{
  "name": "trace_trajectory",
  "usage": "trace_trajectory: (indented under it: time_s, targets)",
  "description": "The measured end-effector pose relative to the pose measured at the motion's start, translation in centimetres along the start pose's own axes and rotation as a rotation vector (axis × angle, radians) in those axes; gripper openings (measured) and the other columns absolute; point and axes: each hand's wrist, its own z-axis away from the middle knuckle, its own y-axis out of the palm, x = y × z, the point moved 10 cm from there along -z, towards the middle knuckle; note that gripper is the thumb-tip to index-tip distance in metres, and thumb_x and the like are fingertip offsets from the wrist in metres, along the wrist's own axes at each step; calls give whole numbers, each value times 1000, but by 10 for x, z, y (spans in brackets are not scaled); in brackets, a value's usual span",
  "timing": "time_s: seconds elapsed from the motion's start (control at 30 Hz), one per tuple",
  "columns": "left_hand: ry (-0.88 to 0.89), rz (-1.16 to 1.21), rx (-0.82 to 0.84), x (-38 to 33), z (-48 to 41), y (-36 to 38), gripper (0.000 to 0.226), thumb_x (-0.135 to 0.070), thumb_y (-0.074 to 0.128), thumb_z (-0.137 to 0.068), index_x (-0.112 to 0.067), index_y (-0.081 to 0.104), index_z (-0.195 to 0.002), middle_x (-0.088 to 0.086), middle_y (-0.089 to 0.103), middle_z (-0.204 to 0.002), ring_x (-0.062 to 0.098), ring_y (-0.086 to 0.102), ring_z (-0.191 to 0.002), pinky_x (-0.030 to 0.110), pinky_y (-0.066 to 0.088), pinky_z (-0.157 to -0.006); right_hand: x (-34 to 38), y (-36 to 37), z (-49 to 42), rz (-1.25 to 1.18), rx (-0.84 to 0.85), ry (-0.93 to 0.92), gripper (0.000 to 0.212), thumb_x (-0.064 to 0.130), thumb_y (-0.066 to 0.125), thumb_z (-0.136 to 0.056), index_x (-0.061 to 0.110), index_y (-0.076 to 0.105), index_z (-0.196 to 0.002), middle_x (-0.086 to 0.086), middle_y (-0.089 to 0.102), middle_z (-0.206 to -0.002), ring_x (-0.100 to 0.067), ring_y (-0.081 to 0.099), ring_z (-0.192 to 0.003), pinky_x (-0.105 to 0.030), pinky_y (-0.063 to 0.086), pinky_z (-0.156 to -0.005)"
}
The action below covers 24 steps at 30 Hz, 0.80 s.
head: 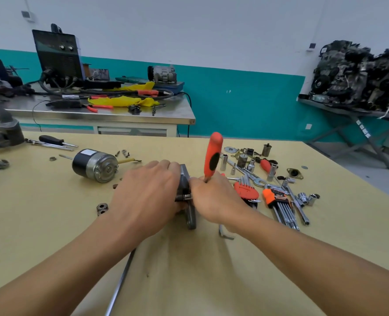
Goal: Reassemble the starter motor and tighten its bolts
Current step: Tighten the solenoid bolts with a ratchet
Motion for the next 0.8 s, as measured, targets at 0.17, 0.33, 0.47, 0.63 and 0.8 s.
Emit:
trace_trajectory:
  time_s: [0.17, 0.33, 0.47, 0.63, 0.8]
  targets:
    - [-51, -12, 19, 4, 0, 4, 49, -55, 79, -75, -27, 40, -83, -9, 47, -75, 14, 48, -68, 25, 18, -50, -1, 5, 0, -6, 121, 132, 12, 22, 43, -101, 13, 50, -99, 1, 45, -73, -12, 43, -61, -22, 30, -46]
    - [-49, -46, 13, -2, 0, 3, 42, -50, 75, -81, -28, 40, -87, -7, 58, -85, 15, 59, -78, 27, 29, -61, -7, 7, 6, 10, 174, 220, 19, 20, 40, -100, 15, 49, -84, -2, 46, -69, -13, 39, -52, -21, 28, -38]
    - [-58, -31, 40, 2, 0, 2, 40, -53, 72, -83, -30, 39, -85, -11, 54, -82, 11, 53, -75, 25, 20, -53, -6, 8, 5, -27, 141, 109, 22, 28, 41, -103, 18, 52, -88, 3, 52, -71, -10, 45, -55, -21, 36, -44]
    - [-105, 91, 217, 14, -5, 15, 47, -71, 68, -74, -35, 44, -92, -14, 51, -88, 10, 49, -79, 28, 25, -55, 13, -31, 22, -28, -271, -545, 48, 32, 40, -103, 15, 43, -59, 8, 42, -50, -4, 40, -45, -16, 27, -44]
    - [-148, 198, 337, 39, 7, 21, 106, -82, 71, -57, -44, 30, -147, -18, 63, -123, 13, 58, -111, 33, 47, -83, 27, -45, 15, 57, -334, -673, 47, 36, 34, -103, 22, 43, -59, 13, 37, -49, -7, 39, -43, -16, 26, -46]
